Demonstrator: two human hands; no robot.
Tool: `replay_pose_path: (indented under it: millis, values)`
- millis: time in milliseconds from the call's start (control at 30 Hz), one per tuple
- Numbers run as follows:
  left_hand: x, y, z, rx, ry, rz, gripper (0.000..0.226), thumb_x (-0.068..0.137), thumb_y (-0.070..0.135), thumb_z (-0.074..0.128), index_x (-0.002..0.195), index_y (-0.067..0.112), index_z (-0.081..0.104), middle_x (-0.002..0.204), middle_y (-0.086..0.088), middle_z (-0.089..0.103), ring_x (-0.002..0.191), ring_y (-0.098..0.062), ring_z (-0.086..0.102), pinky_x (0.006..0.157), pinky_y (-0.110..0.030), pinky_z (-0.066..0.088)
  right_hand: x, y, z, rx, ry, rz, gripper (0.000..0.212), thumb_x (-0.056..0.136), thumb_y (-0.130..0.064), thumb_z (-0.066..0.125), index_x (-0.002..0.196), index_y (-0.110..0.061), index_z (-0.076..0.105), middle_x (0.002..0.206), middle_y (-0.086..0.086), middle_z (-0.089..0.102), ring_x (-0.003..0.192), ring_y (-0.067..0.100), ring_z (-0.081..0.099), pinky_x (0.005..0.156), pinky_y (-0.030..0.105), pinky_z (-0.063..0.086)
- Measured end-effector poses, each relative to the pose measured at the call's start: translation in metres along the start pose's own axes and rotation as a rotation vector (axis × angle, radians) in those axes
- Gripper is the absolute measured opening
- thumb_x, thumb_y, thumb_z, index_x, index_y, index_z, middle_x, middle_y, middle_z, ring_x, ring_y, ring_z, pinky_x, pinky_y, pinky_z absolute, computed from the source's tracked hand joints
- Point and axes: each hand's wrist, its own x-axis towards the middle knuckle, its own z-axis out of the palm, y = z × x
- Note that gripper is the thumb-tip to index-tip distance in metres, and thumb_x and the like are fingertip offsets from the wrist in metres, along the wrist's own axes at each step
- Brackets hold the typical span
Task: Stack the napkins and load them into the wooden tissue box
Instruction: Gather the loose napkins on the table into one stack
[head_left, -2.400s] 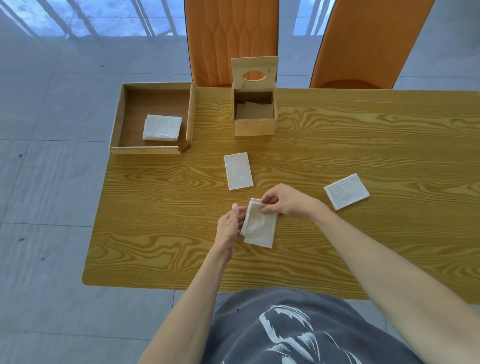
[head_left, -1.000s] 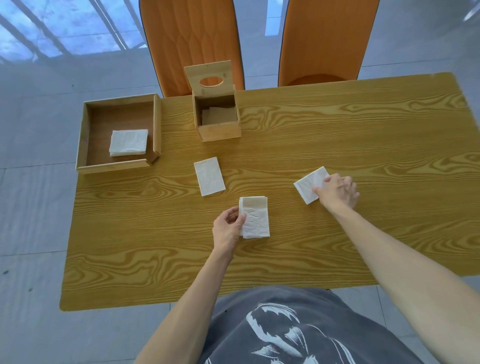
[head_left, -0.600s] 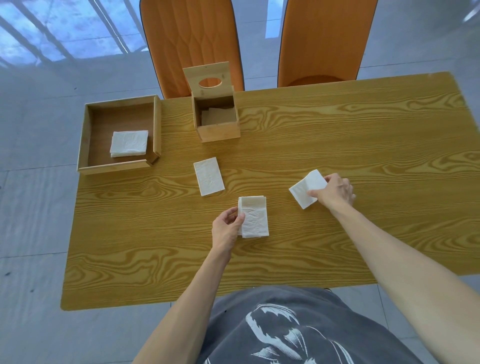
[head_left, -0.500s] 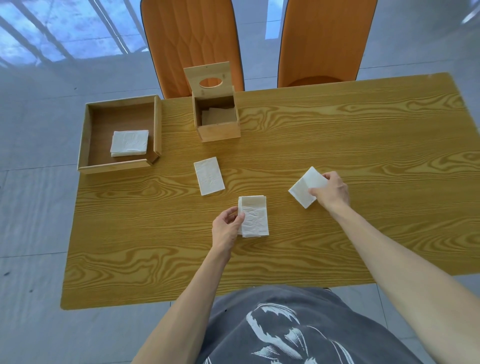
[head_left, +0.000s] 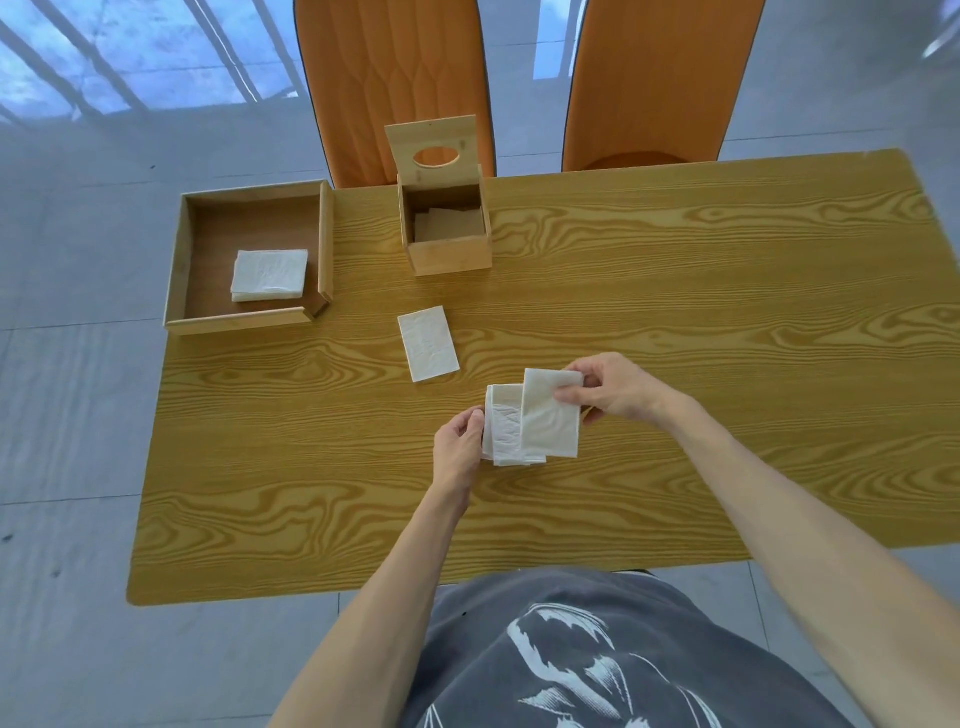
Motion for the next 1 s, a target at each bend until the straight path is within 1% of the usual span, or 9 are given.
replay_pose_path:
  millis: [167, 267, 333, 467, 600, 700, 800, 900, 1000]
  values:
    - [0.0, -0.001, -0.001, 0.003, -0.014, 0.014, 0.026, 0.1, 0.028, 0.05, 0.092, 0.03, 0.075, 0.103, -0.005, 0.077, 0.104, -0.028, 0.07, 0.095, -0.048, 0.055, 0.018, 0.002, 0.026, -0.047, -0.031, 0.034, 0.011, 0.091, -0.017, 0.069, 0.1, -0.012, 0.067, 0.088, -0.001, 0.072, 0.078, 0.008, 0.066, 0.058, 0.019, 0.051]
    - [-0.001, 0.0, -0.001, -0.01, -0.023, 0.022, 0.023, 0.1, 0.027, 0.053, 0.096, 0.028, 0.075, 0.104, -0.008, 0.077, 0.099, -0.026, 0.07, 0.093, -0.047, 0.055, 0.028, 0.006, 0.036, -0.074, 0.016, 0.058, 0.003, 0.09, -0.018, 0.07, 0.09, -0.017, 0.067, 0.086, 0.003, 0.07, 0.072, 0.011, 0.063, 0.054, 0.021, 0.048]
    - [0.0, 0.0, -0.001, -0.027, -0.021, 0.021, 0.019, 0.099, 0.026, 0.056, 0.096, 0.027, 0.074, 0.104, -0.008, 0.076, 0.096, -0.023, 0.068, 0.091, -0.045, 0.055, 0.034, 0.009, 0.039, -0.093, 0.078, 0.061, 0.006, 0.09, -0.018, 0.071, 0.086, -0.02, 0.067, 0.085, 0.003, 0.069, 0.068, 0.013, 0.061, 0.051, 0.019, 0.048]
    - [0.002, -0.001, -0.001, -0.053, -0.016, 0.002, 0.013, 0.095, 0.022, 0.065, 0.107, 0.021, 0.069, 0.103, -0.001, 0.073, 0.1, -0.019, 0.067, 0.091, -0.037, 0.056, 0.037, 0.011, 0.047, -0.129, 0.199, 0.022, 0.002, 0.089, -0.018, 0.071, 0.09, -0.019, 0.069, 0.091, 0.005, 0.07, 0.082, 0.022, 0.07, 0.066, 0.033, 0.062]
    - [0.002, 0.001, -0.002, -0.068, -0.044, 0.01, 0.021, 0.092, 0.018, 0.069, 0.113, 0.016, 0.068, 0.102, -0.001, 0.074, 0.095, -0.015, 0.069, 0.079, -0.022, 0.057, 0.039, 0.014, 0.053, -0.136, 0.237, 0.024, 0.008, 0.087, -0.017, 0.073, 0.094, -0.014, 0.069, 0.09, 0.004, 0.069, 0.088, 0.025, 0.071, 0.074, 0.041, 0.062]
    - [0.0, 0.001, -0.001, -0.068, -0.055, 0.018, 0.028, 0.089, 0.012, 0.072, 0.117, 0.011, 0.068, 0.103, -0.003, 0.074, 0.093, -0.013, 0.07, 0.071, -0.016, 0.055, 0.043, 0.019, 0.06, -0.247, 0.309, 0.034, 0.021, 0.084, -0.029, 0.075, 0.1, -0.017, 0.067, 0.095, -0.002, 0.068, 0.09, 0.022, 0.067, 0.078, 0.043, 0.058]
    - [0.001, 0.0, 0.0, -0.062, -0.055, 0.014, 0.037, 0.087, 0.01, 0.074, 0.123, 0.006, 0.066, 0.107, -0.008, 0.073, 0.091, -0.012, 0.069, 0.067, -0.013, 0.054, 0.042, 0.019, 0.066, -0.405, 0.417, 0.072, 0.034, 0.082, -0.039, 0.074, 0.109, -0.02, 0.065, 0.097, -0.006, 0.064, 0.094, 0.019, 0.061, 0.076, 0.034, 0.048]
    - [0.003, 0.0, 0.0, -0.061, -0.048, -0.003, 0.043, 0.084, 0.01, 0.077, 0.124, 0.004, 0.064, 0.108, -0.009, 0.073, 0.095, -0.017, 0.071, 0.072, -0.019, 0.056, 0.043, 0.02, 0.071, -0.312, 0.43, 0.066, 0.035, 0.079, -0.032, 0.078, 0.108, -0.018, 0.063, 0.101, -0.001, 0.069, 0.095, 0.021, 0.065, 0.08, 0.038, 0.052]
    - [0.004, 0.002, 0.0, -0.054, -0.038, -0.021, 0.045, 0.081, 0.011, 0.08, 0.122, 0.01, 0.061, 0.109, -0.009, 0.072, 0.098, -0.02, 0.07, 0.074, -0.023, 0.057, 0.044, 0.018, 0.073, -0.254, 0.408, 0.051, 0.034, 0.076, -0.028, 0.08, 0.103, -0.019, 0.062, 0.096, 0.0, 0.068, 0.089, 0.022, 0.066, 0.08, 0.045, 0.056]
